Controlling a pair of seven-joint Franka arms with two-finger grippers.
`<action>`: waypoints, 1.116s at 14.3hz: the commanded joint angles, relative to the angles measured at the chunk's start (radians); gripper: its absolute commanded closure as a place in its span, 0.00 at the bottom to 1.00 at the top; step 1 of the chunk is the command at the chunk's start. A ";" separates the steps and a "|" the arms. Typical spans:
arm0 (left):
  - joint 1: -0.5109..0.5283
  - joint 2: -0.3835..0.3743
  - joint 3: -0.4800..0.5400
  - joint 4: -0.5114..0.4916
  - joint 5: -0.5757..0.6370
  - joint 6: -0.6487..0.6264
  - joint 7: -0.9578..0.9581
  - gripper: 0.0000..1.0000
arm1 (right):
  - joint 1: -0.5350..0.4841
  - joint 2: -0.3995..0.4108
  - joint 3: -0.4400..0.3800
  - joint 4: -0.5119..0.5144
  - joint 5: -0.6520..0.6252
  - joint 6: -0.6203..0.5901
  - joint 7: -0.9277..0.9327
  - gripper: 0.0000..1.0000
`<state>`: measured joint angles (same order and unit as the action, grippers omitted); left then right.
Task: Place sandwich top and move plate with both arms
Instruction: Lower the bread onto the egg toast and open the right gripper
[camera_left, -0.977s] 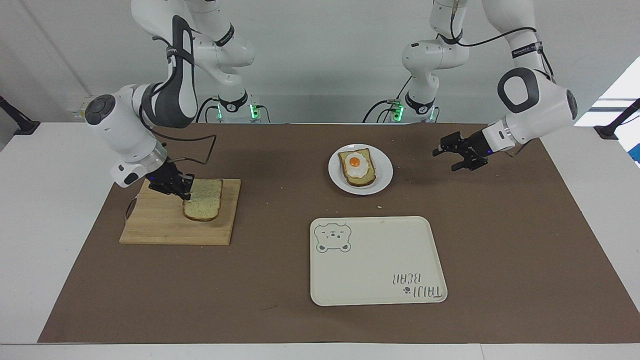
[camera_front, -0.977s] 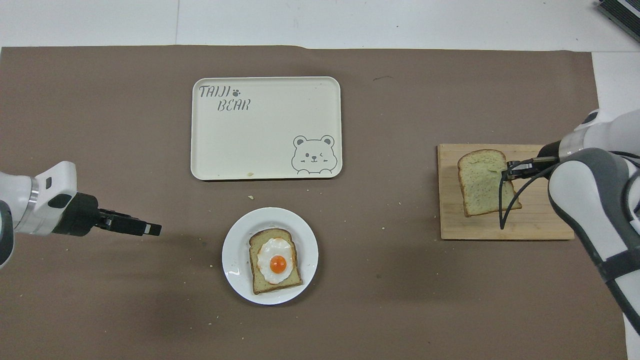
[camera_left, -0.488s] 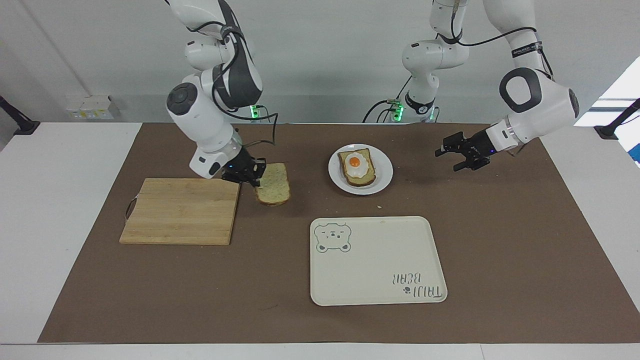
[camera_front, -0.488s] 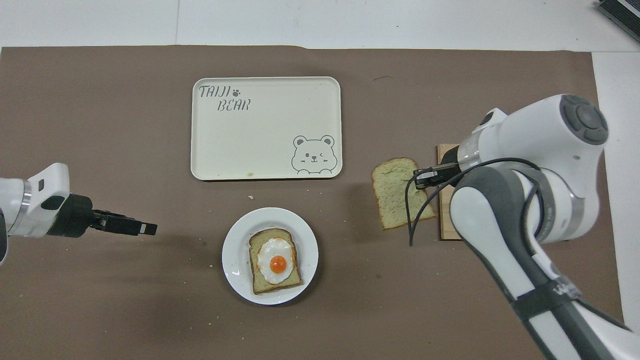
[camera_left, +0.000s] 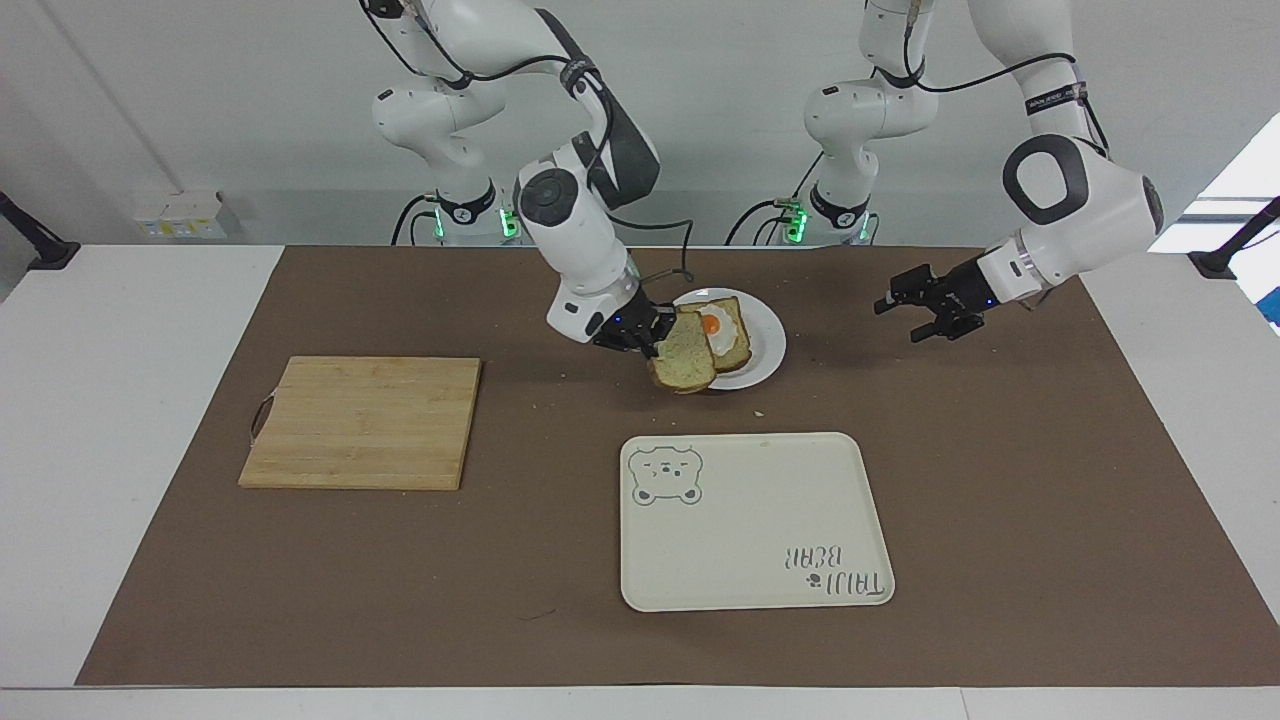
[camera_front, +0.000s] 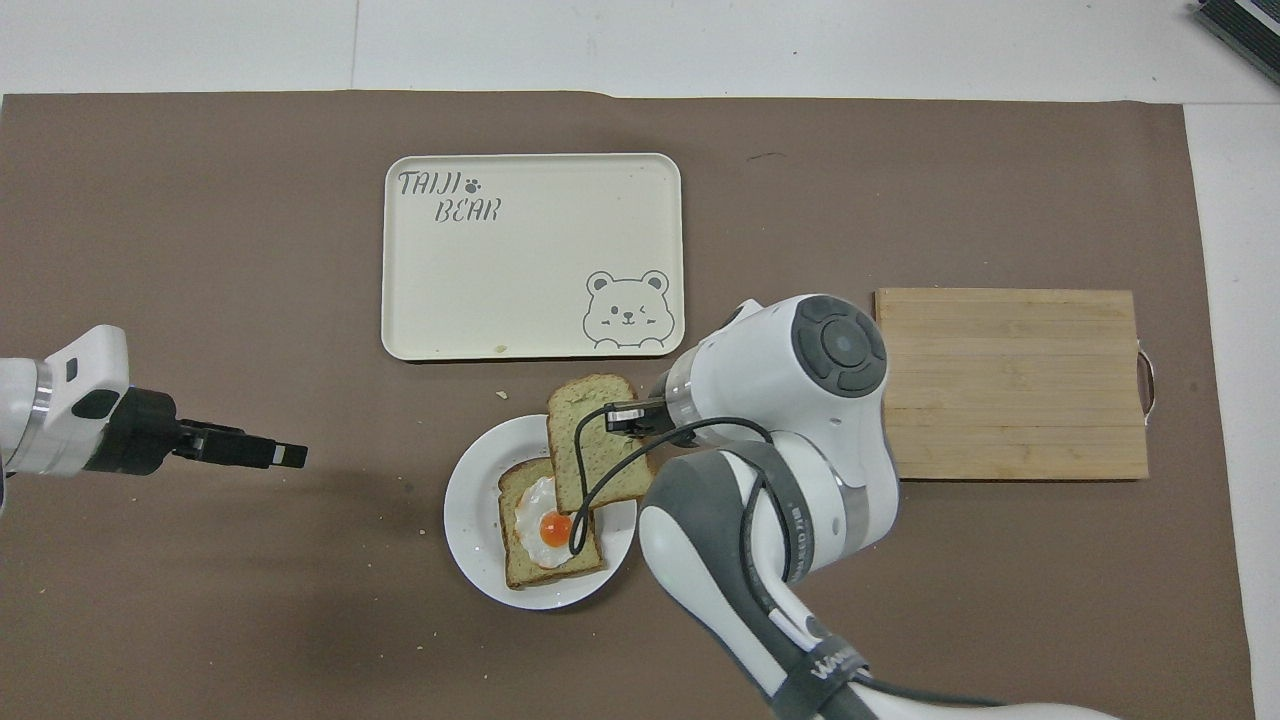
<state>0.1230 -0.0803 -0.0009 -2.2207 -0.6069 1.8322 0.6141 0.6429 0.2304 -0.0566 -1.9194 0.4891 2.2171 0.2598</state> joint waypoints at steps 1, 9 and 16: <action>0.017 -0.026 -0.007 -0.019 -0.014 0.013 -0.020 0.00 | 0.076 0.023 -0.006 -0.015 0.072 0.067 0.093 1.00; 0.023 -0.026 -0.008 -0.019 -0.014 0.015 -0.023 0.00 | 0.112 0.050 -0.020 -0.046 0.037 0.105 0.091 0.00; 0.006 -0.033 -0.011 -0.039 -0.016 0.022 -0.083 0.00 | -0.096 -0.126 -0.032 -0.021 -0.329 -0.031 0.095 0.00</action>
<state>0.1269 -0.0810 -0.0024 -2.2220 -0.6072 1.8331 0.5750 0.6044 0.1742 -0.0966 -1.9332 0.2458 2.2486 0.3719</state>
